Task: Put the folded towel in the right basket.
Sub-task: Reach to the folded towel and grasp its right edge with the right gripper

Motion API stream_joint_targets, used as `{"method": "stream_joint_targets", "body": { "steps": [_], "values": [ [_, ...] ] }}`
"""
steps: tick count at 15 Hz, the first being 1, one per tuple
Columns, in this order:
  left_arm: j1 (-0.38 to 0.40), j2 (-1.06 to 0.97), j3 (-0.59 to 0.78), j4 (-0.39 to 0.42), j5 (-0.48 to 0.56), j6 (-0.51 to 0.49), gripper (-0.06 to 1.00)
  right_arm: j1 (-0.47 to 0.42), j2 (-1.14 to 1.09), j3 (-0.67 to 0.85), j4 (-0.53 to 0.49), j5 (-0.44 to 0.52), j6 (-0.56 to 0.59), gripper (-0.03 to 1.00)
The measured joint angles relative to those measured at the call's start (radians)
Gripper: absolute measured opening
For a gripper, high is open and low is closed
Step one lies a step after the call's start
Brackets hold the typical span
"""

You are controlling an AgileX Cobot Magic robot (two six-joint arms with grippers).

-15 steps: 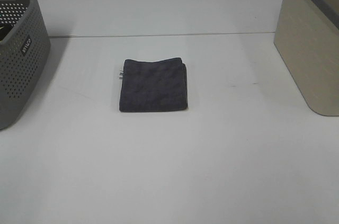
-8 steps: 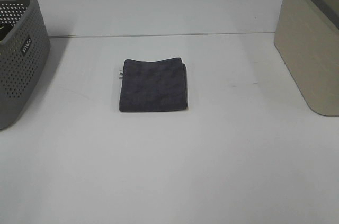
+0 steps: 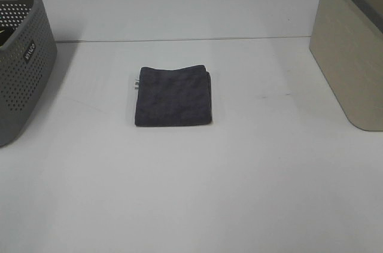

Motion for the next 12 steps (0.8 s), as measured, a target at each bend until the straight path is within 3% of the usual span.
{"method": "stream_joint_targets", "body": {
  "steps": [12],
  "values": [
    [0.000,0.000,0.000,0.000,0.000,0.000,0.99,0.000,0.000,0.000,0.000,0.000,0.000,0.86]
  ]
}}
